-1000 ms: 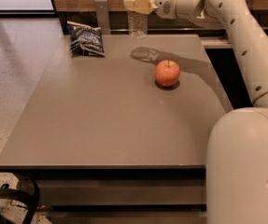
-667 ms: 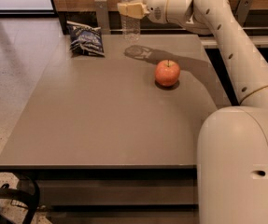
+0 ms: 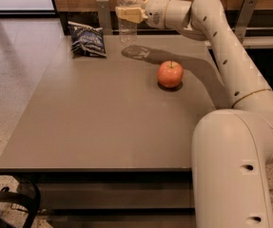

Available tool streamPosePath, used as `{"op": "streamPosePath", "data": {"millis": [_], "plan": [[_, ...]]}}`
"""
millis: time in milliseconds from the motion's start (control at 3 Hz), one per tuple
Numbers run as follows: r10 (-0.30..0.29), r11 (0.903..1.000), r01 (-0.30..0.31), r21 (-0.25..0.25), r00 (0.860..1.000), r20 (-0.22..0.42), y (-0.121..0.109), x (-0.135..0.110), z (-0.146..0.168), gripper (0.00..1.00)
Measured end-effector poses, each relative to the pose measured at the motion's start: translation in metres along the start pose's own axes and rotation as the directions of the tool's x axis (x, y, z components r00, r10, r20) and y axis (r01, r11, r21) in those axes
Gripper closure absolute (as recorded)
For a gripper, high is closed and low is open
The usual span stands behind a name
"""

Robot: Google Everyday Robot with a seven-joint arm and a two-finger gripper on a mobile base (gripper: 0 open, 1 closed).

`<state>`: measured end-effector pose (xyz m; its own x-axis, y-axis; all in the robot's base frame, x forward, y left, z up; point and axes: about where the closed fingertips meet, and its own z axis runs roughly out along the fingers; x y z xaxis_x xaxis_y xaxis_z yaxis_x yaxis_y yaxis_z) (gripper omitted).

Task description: Move water bottle near blue chip bag

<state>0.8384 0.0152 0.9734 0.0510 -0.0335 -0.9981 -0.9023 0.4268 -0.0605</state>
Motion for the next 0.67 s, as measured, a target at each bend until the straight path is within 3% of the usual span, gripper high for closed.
{"op": "streamPosePath", "data": {"millis": [667], "plan": [[-0.018,0.9998,0.02,0.009,0.987,-0.157,0.008,0.014,0.0139,1.0]]}}
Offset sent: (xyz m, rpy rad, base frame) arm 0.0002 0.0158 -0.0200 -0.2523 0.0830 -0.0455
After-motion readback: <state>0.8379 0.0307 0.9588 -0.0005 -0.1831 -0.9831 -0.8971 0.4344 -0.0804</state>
